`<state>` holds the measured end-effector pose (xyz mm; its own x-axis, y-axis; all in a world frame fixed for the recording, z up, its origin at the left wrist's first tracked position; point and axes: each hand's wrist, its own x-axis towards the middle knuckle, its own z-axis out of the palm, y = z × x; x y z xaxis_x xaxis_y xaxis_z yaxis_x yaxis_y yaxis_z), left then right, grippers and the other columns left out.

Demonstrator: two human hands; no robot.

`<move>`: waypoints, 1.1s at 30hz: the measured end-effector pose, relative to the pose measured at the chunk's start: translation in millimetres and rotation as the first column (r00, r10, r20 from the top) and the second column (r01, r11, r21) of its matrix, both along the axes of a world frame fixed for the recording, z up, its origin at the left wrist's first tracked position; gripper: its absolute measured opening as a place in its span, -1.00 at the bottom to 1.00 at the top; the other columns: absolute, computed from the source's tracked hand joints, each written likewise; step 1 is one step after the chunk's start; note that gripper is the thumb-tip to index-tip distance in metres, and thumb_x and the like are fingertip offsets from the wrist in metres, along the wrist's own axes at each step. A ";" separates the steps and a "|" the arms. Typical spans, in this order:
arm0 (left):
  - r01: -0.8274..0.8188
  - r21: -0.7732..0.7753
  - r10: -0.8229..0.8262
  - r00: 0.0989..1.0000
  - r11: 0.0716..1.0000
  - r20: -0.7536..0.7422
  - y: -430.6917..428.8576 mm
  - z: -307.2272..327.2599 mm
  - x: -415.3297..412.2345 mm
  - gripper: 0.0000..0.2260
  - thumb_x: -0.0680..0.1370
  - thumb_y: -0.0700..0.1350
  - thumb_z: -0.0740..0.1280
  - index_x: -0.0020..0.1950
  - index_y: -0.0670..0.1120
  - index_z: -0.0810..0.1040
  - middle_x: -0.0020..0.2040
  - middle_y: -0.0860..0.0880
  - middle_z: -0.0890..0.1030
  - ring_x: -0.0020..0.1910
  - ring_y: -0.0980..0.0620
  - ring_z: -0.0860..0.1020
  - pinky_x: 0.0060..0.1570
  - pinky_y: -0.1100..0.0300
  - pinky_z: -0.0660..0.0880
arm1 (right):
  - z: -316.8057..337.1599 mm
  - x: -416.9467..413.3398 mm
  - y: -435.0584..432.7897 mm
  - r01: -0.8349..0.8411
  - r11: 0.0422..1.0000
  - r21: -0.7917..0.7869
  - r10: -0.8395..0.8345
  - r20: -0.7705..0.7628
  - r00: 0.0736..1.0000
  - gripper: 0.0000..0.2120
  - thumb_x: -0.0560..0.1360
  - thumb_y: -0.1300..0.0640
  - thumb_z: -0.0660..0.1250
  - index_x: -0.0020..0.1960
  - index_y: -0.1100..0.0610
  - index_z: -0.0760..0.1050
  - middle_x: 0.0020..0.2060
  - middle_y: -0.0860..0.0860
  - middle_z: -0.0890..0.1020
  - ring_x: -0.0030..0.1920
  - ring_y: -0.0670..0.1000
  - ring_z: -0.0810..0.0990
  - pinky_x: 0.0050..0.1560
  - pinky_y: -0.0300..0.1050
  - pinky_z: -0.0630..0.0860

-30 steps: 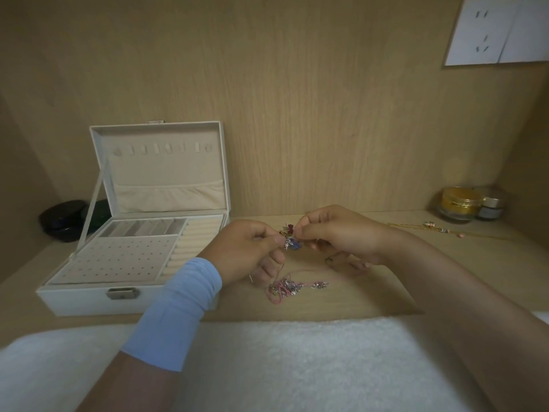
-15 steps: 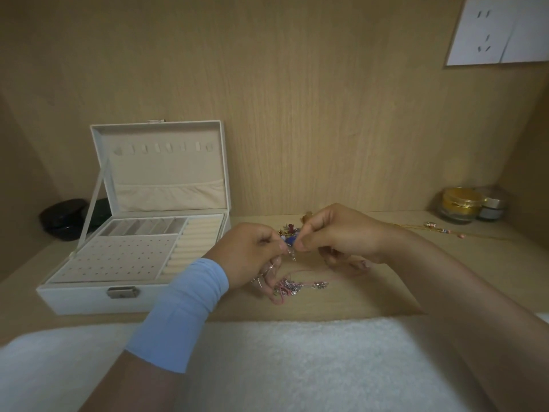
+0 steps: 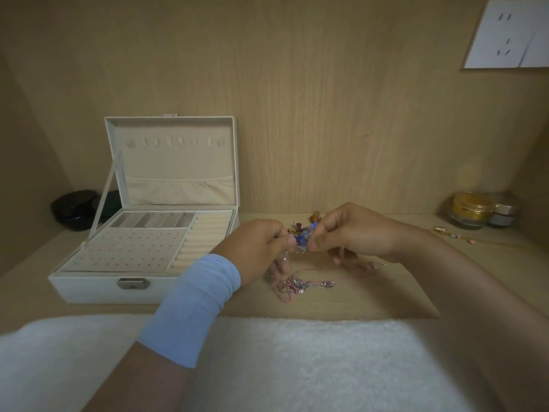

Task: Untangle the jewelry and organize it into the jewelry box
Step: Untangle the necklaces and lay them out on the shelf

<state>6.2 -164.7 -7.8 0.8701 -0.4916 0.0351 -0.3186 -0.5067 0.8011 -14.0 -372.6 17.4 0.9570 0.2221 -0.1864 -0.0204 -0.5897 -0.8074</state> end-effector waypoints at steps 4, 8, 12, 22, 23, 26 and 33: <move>0.022 0.023 -0.021 1.000 0.999 -0.022 -1.1 0.0 -1.2 -0.80 0.65 -0.14 0.18 -0.11 -0.08 0.53 -0.37 -0.02 0.63 -0.41 -0.06 0.60 -0.25 0.12 0.54 | -0.4 -0.7 -1.1 -0.040 0.998 0.046 0.042 -0.047 0.998 -0.88 0.44 0.07 0.52 -0.11 0.12 0.69 -0.35 0.13 0.67 -0.44 0.08 0.60 -0.38 -0.12 0.44; 0.015 -0.083 -0.023 0.996 0.996 -0.085 -5.1 -1.9 -1.3 -0.82 0.66 -0.16 0.18 -0.10 -0.11 0.49 -0.22 -0.06 0.70 -0.37 -0.08 0.60 -0.19 0.03 0.56 | -1.5 -2.1 -2.5 -0.085 0.993 0.088 0.092 -0.083 0.992 -0.87 0.53 0.13 0.45 -0.11 0.20 0.65 -0.25 0.17 0.71 -0.22 0.28 0.70 -0.20 0.09 0.61; -0.036 -0.159 0.019 0.994 0.987 -0.107 -8.6 -8.0 2.0 -0.83 0.66 -0.15 0.19 -0.10 -0.10 0.49 -0.20 -0.03 0.71 -0.47 0.04 0.54 -0.22 0.08 0.51 | -3.5 -1.9 -3.0 -0.123 0.986 0.108 0.135 -0.110 0.985 -0.82 0.65 0.11 0.28 -0.07 0.17 0.56 -0.19 0.18 0.71 -0.14 0.32 0.68 -0.17 0.21 0.58; -0.035 -0.300 -0.030 0.977 0.953 -0.209 -13.9 -5.2 -4.6 -0.84 0.58 -0.19 0.33 0.15 -0.16 0.53 -0.22 -0.03 0.68 -0.41 -0.02 0.44 -0.38 0.18 0.46 | -2.5 2.1 -1.6 -0.108 0.993 0.048 0.106 0.040 0.994 -0.88 0.56 0.03 0.33 -0.07 0.03 0.60 -0.35 0.05 0.52 -0.46 0.07 0.30 -0.45 -0.08 0.27; -0.019 -0.287 -0.044 0.976 0.958 -0.211 -14.6 -5.1 -5.9 -0.86 0.57 -0.17 0.36 0.11 -0.15 0.56 -0.22 -0.03 0.67 -0.43 0.03 0.45 -0.39 0.14 0.49 | -2.0 2.4 -1.7 -0.107 0.990 0.087 0.103 0.050 0.993 -0.89 0.60 0.11 0.31 -0.06 0.06 0.59 -0.39 0.01 0.51 -0.50 0.01 0.29 -0.48 -0.17 0.21; 0.002 -0.272 -0.047 0.986 0.962 -0.159 -14.5 -8.6 -5.8 -0.95 0.54 -0.19 0.41 -0.04 -0.15 0.61 -0.24 -0.04 0.65 -0.42 0.10 0.51 -0.28 0.05 0.57 | 0.8 2.3 -2.3 -0.085 0.984 0.158 0.076 0.061 0.995 -0.89 0.63 0.23 0.24 0.00 0.12 0.54 -0.50 -0.01 0.43 -0.57 -0.06 0.21 -0.53 -0.28 0.08; 0.017 -0.293 -0.043 0.996 0.956 -0.080 -14.1 -10.6 -0.9 -0.82 0.63 -0.21 0.25 0.04 -0.22 0.64 -0.25 -0.01 0.65 -0.38 0.08 0.50 -0.25 0.30 0.49 | 0.7 4.1 -5.2 -0.023 0.987 0.162 0.006 0.107 0.994 -0.86 0.54 0.25 0.40 -0.11 0.10 0.46 -0.50 0.03 0.47 -0.59 -0.08 0.23 -0.59 -0.33 0.11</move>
